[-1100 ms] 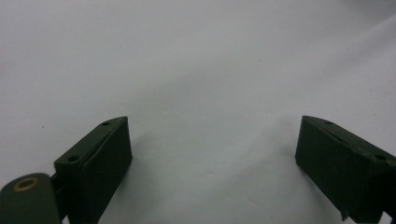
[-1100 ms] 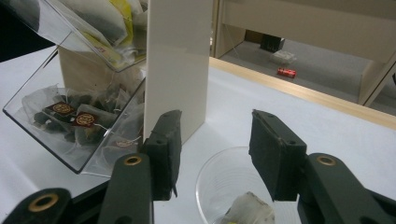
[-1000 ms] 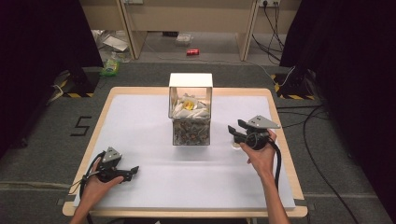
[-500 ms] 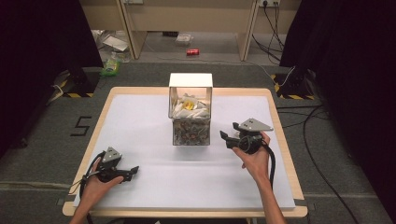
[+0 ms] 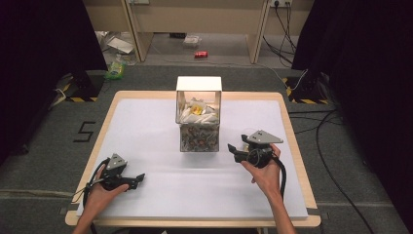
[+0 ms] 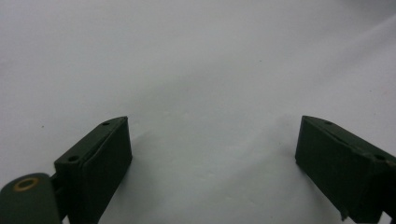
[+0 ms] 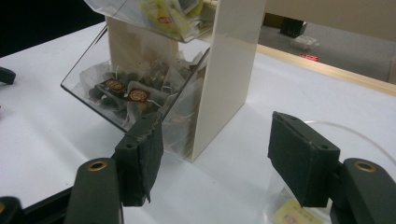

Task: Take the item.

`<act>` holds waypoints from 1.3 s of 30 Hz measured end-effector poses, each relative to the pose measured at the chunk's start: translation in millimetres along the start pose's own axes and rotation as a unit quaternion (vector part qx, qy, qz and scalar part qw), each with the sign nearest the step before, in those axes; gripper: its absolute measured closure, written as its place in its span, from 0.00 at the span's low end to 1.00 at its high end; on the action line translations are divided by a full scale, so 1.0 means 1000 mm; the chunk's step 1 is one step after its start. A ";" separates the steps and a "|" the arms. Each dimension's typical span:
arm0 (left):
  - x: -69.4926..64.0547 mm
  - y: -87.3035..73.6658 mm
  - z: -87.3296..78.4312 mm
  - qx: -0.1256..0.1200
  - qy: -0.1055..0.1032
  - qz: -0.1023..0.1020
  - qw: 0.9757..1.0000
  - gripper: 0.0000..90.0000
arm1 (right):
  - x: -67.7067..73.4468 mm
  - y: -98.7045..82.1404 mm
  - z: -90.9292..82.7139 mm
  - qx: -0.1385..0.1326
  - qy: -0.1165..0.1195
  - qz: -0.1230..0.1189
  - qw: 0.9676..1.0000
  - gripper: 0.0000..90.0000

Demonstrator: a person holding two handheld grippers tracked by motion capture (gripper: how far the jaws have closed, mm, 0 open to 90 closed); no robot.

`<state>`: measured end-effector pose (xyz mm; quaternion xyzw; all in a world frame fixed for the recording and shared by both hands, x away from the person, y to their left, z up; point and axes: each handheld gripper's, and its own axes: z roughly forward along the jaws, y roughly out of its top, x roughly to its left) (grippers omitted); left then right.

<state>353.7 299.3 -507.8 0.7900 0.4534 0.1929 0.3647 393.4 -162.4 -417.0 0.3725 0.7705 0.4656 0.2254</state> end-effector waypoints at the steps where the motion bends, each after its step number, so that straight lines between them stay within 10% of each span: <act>1: 0.000 0.000 0.000 0.000 0.000 0.000 1.000 0.11 | 0.001 -0.001 -0.001 0.001 0.000 0.001 1.000 0.40; 39: 0.000 0.000 0.000 0.000 0.000 0.000 1.000 0.11 | 0.017 -0.062 -0.019 0.056 0.023 0.012 0.998 0.40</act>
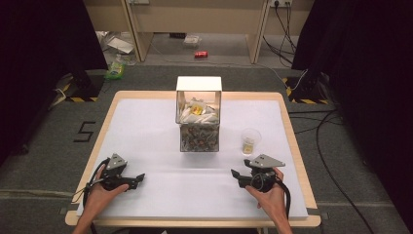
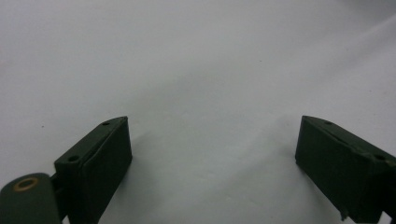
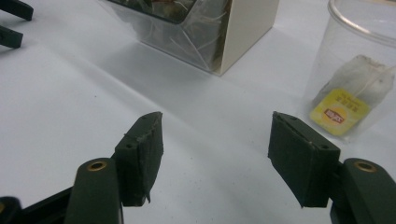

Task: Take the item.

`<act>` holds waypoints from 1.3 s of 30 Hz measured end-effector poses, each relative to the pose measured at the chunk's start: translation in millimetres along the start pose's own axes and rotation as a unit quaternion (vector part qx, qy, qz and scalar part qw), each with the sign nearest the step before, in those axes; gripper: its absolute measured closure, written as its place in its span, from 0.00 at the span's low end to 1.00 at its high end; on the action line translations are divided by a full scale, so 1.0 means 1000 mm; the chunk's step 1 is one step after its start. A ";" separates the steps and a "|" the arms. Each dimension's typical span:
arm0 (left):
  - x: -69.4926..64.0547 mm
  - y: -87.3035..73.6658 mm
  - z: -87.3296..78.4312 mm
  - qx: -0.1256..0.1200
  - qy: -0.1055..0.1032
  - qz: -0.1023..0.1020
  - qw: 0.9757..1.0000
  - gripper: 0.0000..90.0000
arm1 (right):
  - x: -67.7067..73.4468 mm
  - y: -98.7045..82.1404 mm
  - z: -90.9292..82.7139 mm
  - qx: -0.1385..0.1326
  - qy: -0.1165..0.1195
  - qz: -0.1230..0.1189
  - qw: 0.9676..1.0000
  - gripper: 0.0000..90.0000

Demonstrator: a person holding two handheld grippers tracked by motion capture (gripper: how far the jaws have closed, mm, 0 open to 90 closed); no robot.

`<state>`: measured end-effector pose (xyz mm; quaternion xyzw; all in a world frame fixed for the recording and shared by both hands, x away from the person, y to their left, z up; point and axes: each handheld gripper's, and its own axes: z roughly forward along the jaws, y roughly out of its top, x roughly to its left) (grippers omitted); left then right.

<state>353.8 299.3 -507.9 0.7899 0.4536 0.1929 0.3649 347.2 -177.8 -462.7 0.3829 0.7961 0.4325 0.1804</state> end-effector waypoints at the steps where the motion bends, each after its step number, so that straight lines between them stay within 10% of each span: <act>1: 0.000 0.000 0.000 0.000 0.000 0.000 1.000 0.11 | 0.000 -0.002 0.000 0.002 -0.002 0.000 1.000 0.40; 39: 0.000 0.000 0.000 0.000 0.000 0.000 1.000 0.11 | -0.020 -0.051 -0.025 0.049 -0.057 0.048 0.996 0.23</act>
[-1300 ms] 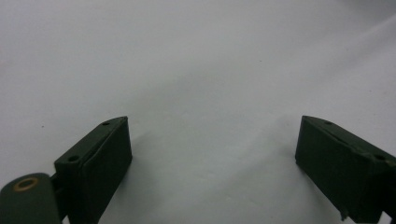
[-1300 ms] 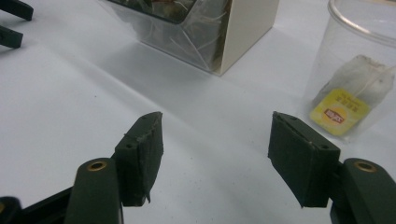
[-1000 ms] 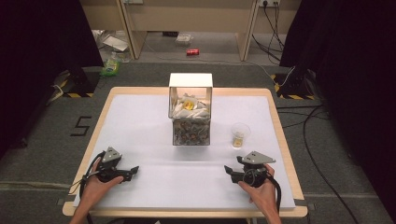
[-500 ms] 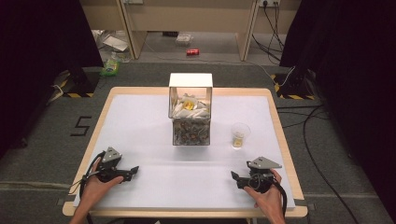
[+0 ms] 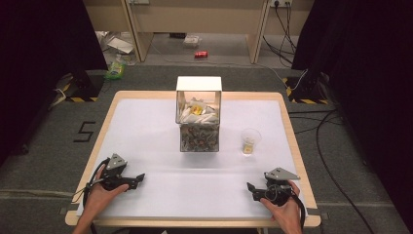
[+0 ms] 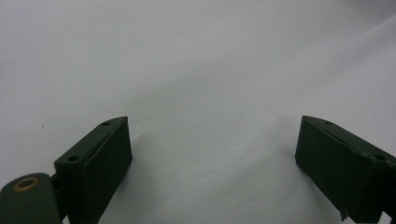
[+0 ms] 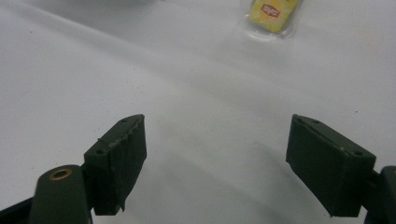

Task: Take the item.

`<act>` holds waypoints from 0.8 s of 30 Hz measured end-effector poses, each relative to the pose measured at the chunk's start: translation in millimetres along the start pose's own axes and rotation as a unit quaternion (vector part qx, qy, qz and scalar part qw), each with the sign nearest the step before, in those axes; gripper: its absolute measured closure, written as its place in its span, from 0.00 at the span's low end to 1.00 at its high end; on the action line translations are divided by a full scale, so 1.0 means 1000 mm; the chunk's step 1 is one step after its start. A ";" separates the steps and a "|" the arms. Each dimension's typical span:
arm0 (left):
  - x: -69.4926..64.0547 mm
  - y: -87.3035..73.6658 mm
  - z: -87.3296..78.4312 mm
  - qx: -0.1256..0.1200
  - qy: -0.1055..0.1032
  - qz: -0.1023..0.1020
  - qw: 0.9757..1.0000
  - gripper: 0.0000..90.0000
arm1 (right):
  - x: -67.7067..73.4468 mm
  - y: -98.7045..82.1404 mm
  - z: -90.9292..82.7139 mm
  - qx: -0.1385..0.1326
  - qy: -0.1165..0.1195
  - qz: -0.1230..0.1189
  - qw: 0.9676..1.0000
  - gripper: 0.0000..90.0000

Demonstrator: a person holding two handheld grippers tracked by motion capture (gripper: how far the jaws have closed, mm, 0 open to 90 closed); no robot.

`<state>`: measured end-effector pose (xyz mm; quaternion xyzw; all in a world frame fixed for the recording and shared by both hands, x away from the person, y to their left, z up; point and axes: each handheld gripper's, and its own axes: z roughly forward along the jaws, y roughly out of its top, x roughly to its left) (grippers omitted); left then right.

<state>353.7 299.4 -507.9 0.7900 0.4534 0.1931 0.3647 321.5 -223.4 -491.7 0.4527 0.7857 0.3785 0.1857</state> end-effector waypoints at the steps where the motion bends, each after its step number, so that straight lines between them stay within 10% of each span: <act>1: 0.000 0.000 0.000 0.000 0.000 0.000 1.000 0.11 | -0.001 -0.001 0.000 0.001 -0.001 0.000 1.000 0.23; 24: 0.000 0.000 0.000 0.000 0.000 0.000 1.000 0.11 | -0.005 -0.016 -0.008 0.015 -0.020 -0.015 1.000 0.22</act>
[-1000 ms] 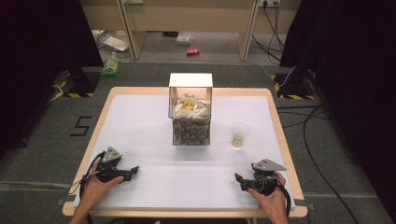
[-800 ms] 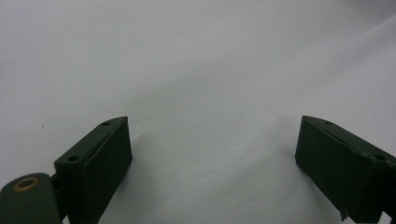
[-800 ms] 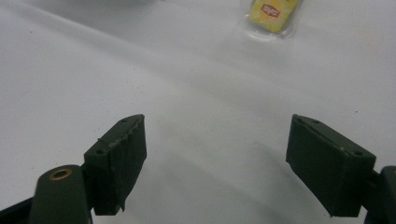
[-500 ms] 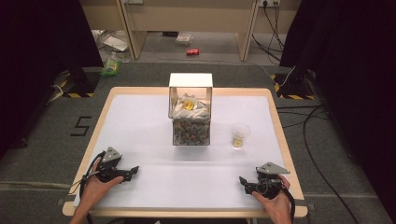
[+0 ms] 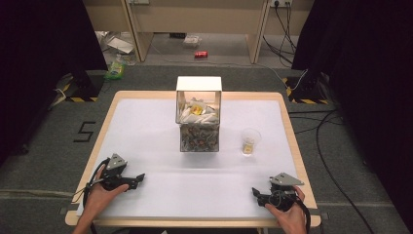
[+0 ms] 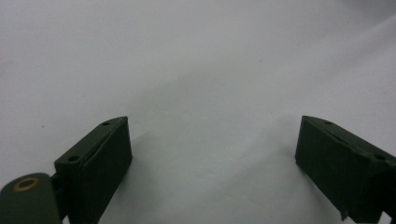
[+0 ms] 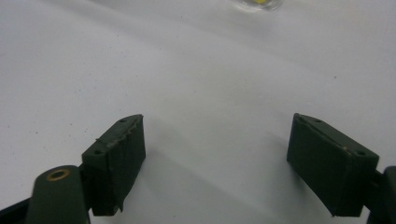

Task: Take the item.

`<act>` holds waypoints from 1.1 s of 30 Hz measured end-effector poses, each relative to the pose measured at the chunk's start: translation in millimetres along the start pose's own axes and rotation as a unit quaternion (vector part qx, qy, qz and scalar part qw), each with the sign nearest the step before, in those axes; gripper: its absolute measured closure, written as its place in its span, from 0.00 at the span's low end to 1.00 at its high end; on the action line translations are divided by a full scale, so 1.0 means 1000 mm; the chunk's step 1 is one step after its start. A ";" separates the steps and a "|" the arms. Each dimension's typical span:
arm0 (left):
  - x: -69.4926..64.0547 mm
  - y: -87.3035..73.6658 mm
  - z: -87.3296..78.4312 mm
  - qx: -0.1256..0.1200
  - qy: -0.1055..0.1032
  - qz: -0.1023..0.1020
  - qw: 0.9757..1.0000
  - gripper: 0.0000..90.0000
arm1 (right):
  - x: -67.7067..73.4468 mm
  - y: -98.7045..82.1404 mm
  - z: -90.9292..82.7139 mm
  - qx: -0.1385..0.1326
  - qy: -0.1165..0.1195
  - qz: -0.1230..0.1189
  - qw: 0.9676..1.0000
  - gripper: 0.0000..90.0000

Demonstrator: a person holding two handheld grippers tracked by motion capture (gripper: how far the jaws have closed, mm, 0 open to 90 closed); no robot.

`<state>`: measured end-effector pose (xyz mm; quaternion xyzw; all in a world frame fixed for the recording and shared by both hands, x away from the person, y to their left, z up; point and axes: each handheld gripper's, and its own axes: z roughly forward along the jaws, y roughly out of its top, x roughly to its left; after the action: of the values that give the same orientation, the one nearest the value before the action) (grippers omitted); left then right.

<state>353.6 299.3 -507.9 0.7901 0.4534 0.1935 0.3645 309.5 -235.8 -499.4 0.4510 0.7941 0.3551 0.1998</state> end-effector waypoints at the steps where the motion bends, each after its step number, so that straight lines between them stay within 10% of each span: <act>1: 0.000 0.000 0.000 0.000 0.000 0.000 1.000 0.11 | 0.001 -0.001 0.000 -0.001 -0.002 -0.005 1.000 0.21; 33: 0.000 0.000 0.000 0.000 0.000 0.001 1.000 0.11 | 0.001 -0.007 0.001 -0.024 0.001 -0.006 1.000 0.20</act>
<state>353.6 299.1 -507.9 0.7902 0.4528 0.1936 0.3648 305.4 -237.1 -505.5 0.4411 0.7879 0.3735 0.2122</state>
